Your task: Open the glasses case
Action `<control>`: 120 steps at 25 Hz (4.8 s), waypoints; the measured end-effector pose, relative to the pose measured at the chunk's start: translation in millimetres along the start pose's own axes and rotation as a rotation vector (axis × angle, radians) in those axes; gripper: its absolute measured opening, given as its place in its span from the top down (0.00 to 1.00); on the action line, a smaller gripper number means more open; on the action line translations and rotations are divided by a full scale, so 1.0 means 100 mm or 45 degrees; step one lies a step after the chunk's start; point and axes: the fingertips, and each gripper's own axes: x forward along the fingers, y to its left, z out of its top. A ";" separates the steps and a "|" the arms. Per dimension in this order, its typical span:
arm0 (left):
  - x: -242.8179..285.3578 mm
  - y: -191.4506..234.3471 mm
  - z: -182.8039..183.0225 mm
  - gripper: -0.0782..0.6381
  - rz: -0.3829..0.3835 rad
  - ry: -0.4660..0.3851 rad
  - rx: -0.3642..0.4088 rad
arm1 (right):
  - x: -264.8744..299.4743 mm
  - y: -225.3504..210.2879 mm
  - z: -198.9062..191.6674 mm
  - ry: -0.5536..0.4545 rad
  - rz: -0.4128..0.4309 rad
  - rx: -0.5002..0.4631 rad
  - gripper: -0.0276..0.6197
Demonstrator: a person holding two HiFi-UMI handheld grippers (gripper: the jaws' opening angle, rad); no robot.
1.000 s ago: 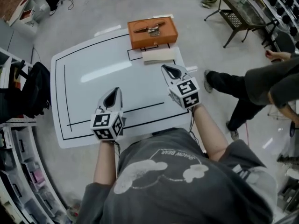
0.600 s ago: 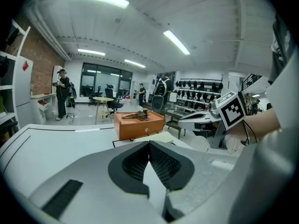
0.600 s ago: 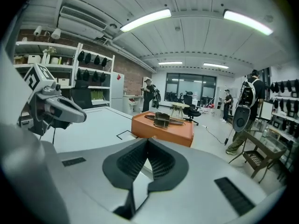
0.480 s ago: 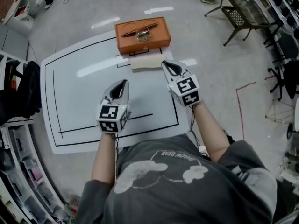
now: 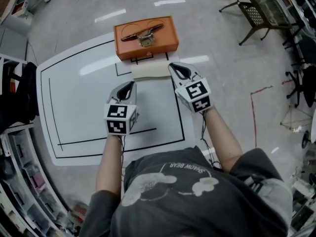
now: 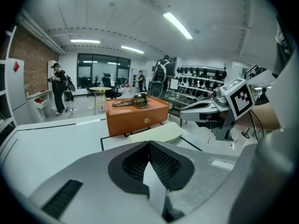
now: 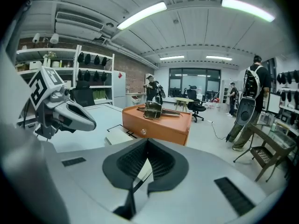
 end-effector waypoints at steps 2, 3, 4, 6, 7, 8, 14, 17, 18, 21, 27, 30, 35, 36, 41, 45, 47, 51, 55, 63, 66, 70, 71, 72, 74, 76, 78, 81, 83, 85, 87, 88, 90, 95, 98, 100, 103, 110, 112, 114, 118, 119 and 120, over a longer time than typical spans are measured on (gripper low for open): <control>0.08 0.00 -0.06 0.89 0.008 0.042 0.009 | 0.05 -0.02 -0.03 0.007 0.005 0.005 0.95; 0.13 0.01 -0.09 0.89 0.011 0.062 0.004 | 0.07 -0.04 -0.04 0.011 0.006 0.001 0.95; 0.16 0.02 -0.12 0.89 0.016 0.079 -0.002 | 0.09 -0.06 -0.04 0.015 0.006 -0.005 0.95; 0.23 0.06 -0.16 0.89 0.034 0.104 -0.011 | 0.12 -0.09 -0.05 0.019 0.007 -0.017 0.95; 0.26 0.08 -0.18 0.89 0.043 0.117 -0.013 | 0.13 -0.10 -0.06 0.020 0.008 -0.018 0.95; 0.28 0.09 -0.22 0.89 0.050 0.135 -0.017 | 0.13 -0.11 -0.06 0.019 0.009 -0.014 0.95; 0.36 0.13 -0.29 0.89 0.070 0.160 -0.050 | 0.17 -0.16 -0.10 0.026 0.013 0.006 0.95; 0.39 0.13 -0.31 0.89 0.072 0.168 -0.059 | 0.19 -0.14 -0.12 0.040 0.025 -0.004 0.95; 0.40 0.13 -0.30 0.89 0.073 0.167 -0.063 | 0.20 -0.14 -0.13 0.047 0.032 -0.016 0.95; 0.42 0.12 -0.28 0.89 0.078 0.156 -0.044 | 0.21 -0.11 -0.15 0.068 0.052 -0.071 0.95; 0.45 0.12 -0.32 0.89 0.078 0.168 -0.045 | 0.23 -0.06 -0.15 0.092 0.114 -0.166 0.83; 0.46 0.12 -0.33 0.89 0.086 0.170 -0.040 | 0.25 0.05 -0.17 0.104 0.204 -0.271 0.66; 0.45 0.13 -0.33 0.89 0.091 0.163 -0.045 | 0.33 0.23 -0.32 0.164 0.331 -0.516 0.47; 0.45 0.13 -0.33 0.89 0.094 0.163 -0.044 | 0.34 0.25 -0.34 0.173 0.340 -0.561 0.46; 0.45 0.12 -0.31 0.89 0.100 0.159 -0.043 | 0.39 0.25 -0.41 0.206 0.341 -0.704 0.47; 0.42 0.11 -0.27 0.89 0.100 0.157 -0.042 | 0.38 0.28 -0.43 0.213 0.361 -0.714 0.54; 0.41 0.11 -0.26 0.89 0.103 0.153 -0.042 | 0.38 0.28 -0.43 0.209 0.365 -0.703 0.54; 0.42 0.10 -0.29 0.89 0.106 0.153 -0.049 | 0.38 0.28 -0.44 0.218 0.392 -0.674 0.55; 0.42 0.11 -0.30 0.89 0.115 0.160 -0.050 | 0.38 0.28 -0.42 0.227 0.427 -0.646 0.55; 0.45 0.11 -0.32 0.89 0.116 0.164 -0.056 | 0.37 0.27 -0.37 0.247 0.487 -0.609 0.55; 0.46 0.11 -0.32 0.89 0.116 0.165 -0.056 | 0.37 0.25 -0.30 0.230 0.482 -0.589 0.59; 0.47 0.13 -0.33 0.89 0.115 0.164 -0.061 | 0.37 0.19 -0.15 0.184 0.439 -0.576 0.64; 0.47 0.12 -0.34 0.89 0.115 0.165 -0.064 | 0.37 0.17 -0.12 0.177 0.430 -0.573 0.65; 0.47 0.12 -0.34 0.89 0.116 0.164 -0.067 | 0.38 0.15 -0.10 0.172 0.422 -0.568 0.66; 0.47 0.12 -0.34 0.89 0.119 0.163 -0.070 | 0.38 0.11 -0.06 0.163 0.400 -0.556 0.73; 0.47 0.12 -0.34 0.89 0.118 0.162 -0.070 | 0.40 0.06 -0.02 0.148 0.370 -0.552 0.78; 0.47 0.12 -0.34 0.89 0.116 0.163 -0.074 | 0.42 0.01 0.01 0.136 0.338 -0.546 0.84; 0.47 0.13 -0.33 0.89 0.119 0.161 -0.080 | 0.46 -0.04 0.04 0.128 0.308 -0.517 0.85; 0.47 0.14 -0.33 0.89 0.118 0.159 -0.083 | 0.49 -0.07 0.05 0.122 0.283 -0.503 0.84; 0.48 0.14 -0.33 0.89 0.114 0.154 -0.083 | 0.51 -0.08 0.06 0.122 0.258 -0.496 0.83; 0.47 0.14 -0.34 0.89 0.111 0.151 -0.084 | 0.52 -0.08 0.07 0.131 0.239 -0.499 0.81; 0.46 0.14 -0.33 0.89 0.110 0.149 -0.085 | 0.52 -0.08 0.08 0.133 0.230 -0.503 0.79; 0.45 0.14 -0.32 0.89 0.108 0.143 -0.089 | 0.50 -0.08 0.10 0.128 0.211 -0.509 0.77; 0.36 0.14 -0.27 0.89 0.100 0.111 -0.097 | 0.37 -0.10 0.18 0.108 0.151 -0.499 0.76; 0.25 0.12 -0.22 0.89 0.091 0.085 -0.104 | 0.23 -0.09 0.28 0.079 0.099 -0.494 0.76; 0.15 0.07 -0.19 0.89 0.076 0.062 -0.101 | 0.10 -0.04 0.35 0.054 0.066 -0.499 0.77; -0.03 0.01 -0.11 0.89 0.053 0.017 -0.089 | -0.08 0.07 0.44 0.025 0.016 -0.502 0.80; -0.59 -0.07 -0.10 0.89 0.009 -0.063 -0.052 | -0.49 0.44 0.55 -0.002 -0.119 -0.478 0.94; -0.74 -0.06 -0.15 0.89 0.006 -0.071 -0.047 | -0.59 0.57 0.57 -0.016 -0.134 -0.456 0.95; -0.88 -0.04 -0.21 0.89 0.006 -0.076 -0.049 | -0.69 0.72 0.58 -0.029 -0.130 -0.434 0.95; -1.22 -0.03 -0.29 0.89 0.000 -0.099 -0.049 | -0.88 0.99 0.62 -0.049 -0.150 -0.376 0.96; -1.30 -0.04 -0.31 0.89 -0.003 -0.108 -0.046 | -0.93 1.06 0.63 -0.055 -0.155 -0.355 0.96; -1.39 -0.04 -0.32 0.89 -0.007 -0.119 -0.045 | -0.99 1.13 0.65 -0.066 -0.160 -0.333 0.96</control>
